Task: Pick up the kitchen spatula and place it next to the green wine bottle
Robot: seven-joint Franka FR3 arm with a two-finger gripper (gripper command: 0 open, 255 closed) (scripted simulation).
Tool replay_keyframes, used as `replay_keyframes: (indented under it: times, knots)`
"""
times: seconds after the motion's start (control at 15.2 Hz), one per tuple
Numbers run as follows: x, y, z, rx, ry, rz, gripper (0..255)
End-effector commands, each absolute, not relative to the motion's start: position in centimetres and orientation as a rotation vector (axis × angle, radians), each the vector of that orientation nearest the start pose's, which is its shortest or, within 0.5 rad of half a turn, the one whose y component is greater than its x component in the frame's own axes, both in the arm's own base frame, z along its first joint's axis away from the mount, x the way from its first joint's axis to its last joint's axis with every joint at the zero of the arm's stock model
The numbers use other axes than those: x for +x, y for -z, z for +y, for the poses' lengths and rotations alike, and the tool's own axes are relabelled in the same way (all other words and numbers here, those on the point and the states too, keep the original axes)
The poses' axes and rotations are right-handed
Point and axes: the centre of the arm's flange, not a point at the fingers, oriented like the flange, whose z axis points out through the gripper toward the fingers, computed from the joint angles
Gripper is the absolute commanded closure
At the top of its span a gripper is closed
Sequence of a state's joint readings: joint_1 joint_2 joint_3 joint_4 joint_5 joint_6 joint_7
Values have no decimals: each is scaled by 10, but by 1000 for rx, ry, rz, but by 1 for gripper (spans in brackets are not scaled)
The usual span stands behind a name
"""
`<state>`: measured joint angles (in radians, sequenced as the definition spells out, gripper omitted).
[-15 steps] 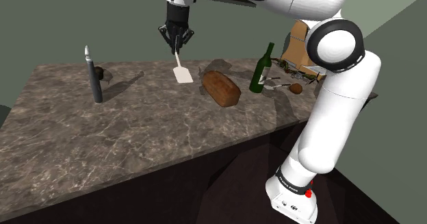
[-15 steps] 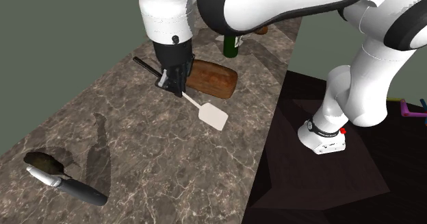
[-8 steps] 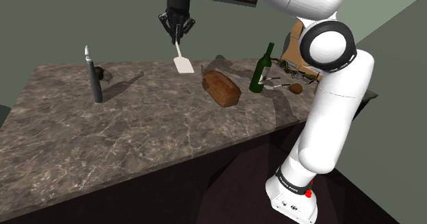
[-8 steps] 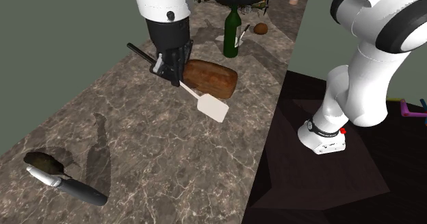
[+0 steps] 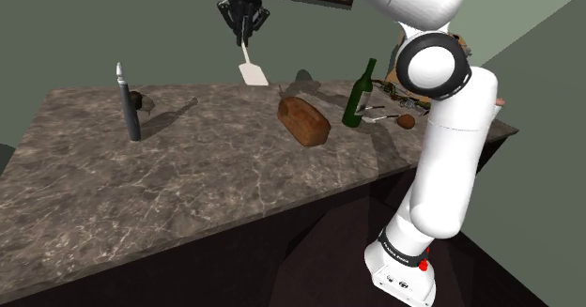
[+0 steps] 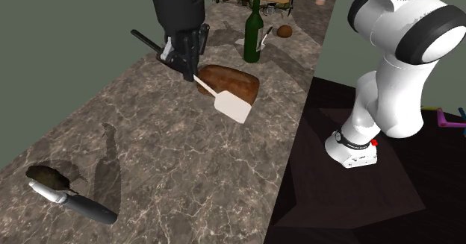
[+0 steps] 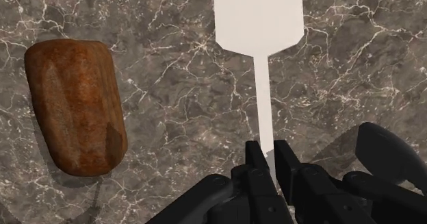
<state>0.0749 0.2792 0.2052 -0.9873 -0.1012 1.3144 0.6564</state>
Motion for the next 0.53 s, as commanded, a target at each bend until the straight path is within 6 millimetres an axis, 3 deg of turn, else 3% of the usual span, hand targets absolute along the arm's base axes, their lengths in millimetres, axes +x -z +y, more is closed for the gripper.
replay_keyframes:
  times: [0.0, 0.26, 0.46]
  knots:
    - [587, -719, 128, -3086, 103, 648, 255]
    - [587, -735, 128, -3086, 103, 648, 255]
    - [563, -735, 97, -3086, 103, 648, 255]
